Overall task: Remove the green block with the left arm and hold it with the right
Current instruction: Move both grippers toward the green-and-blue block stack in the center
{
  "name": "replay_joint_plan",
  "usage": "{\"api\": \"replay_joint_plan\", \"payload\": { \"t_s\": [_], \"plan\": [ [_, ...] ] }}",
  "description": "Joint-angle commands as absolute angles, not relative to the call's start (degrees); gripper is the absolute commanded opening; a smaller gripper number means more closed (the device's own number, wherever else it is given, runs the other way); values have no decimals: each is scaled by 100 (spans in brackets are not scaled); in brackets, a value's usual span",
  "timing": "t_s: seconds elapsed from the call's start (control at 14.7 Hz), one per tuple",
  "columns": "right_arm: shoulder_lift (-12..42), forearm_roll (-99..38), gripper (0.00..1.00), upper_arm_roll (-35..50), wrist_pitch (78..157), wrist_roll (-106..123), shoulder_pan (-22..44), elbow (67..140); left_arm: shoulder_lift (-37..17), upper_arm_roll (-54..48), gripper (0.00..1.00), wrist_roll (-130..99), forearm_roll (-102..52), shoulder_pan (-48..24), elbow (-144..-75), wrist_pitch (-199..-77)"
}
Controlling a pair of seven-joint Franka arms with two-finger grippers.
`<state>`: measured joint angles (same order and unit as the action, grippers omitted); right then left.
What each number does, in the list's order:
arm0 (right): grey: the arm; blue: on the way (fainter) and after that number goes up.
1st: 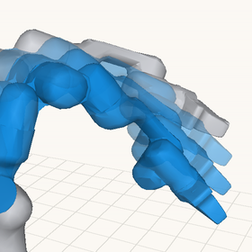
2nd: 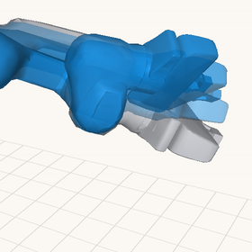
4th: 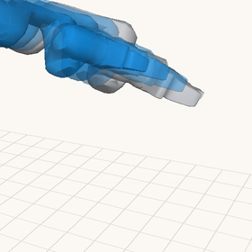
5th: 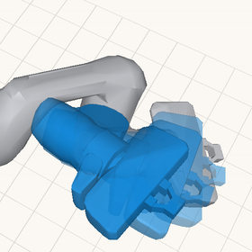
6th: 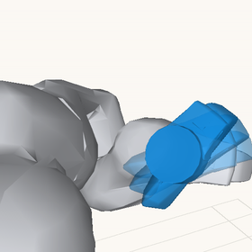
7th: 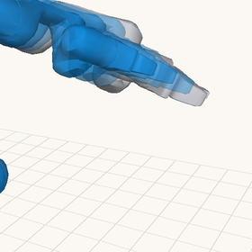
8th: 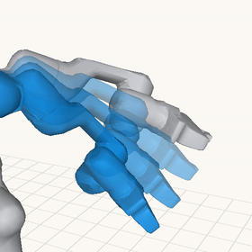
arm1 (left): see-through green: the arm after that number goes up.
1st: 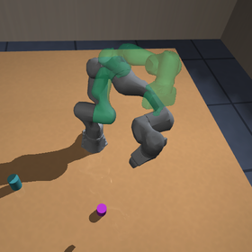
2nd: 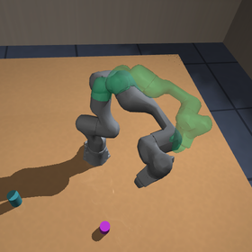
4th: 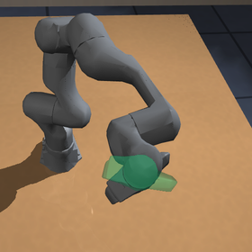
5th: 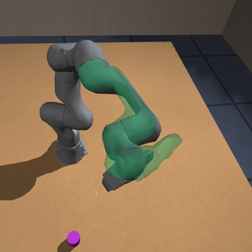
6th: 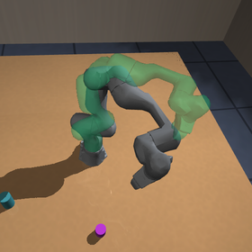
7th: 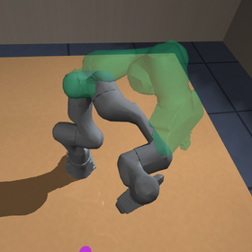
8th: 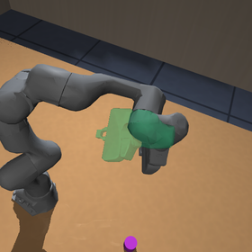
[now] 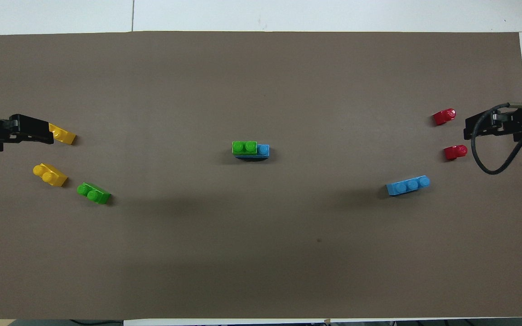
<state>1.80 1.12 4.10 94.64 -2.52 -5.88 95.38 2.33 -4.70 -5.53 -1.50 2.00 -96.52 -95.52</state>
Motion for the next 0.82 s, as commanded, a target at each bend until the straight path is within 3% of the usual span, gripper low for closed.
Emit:
{"api": "replay_joint_plan", "payload": {
  "t_s": [0.0, 0.61, 0.75],
  "plan": [
    [26, 123, 100, 475, 9598, -343, -650, 9729, 334, -431, 100, -545, -202, 167, -9694, -9475],
    [53, 88, 100, 483, 9852, 97, -809, 9642, 334, -431, 100, -545, -202, 167, -9703, -9545],
    [61, 62, 97, 475, 10246, -366, -817, 9721, 334, -431, 100, -554, -202, 167, -9703, -9545]
  ]
}}
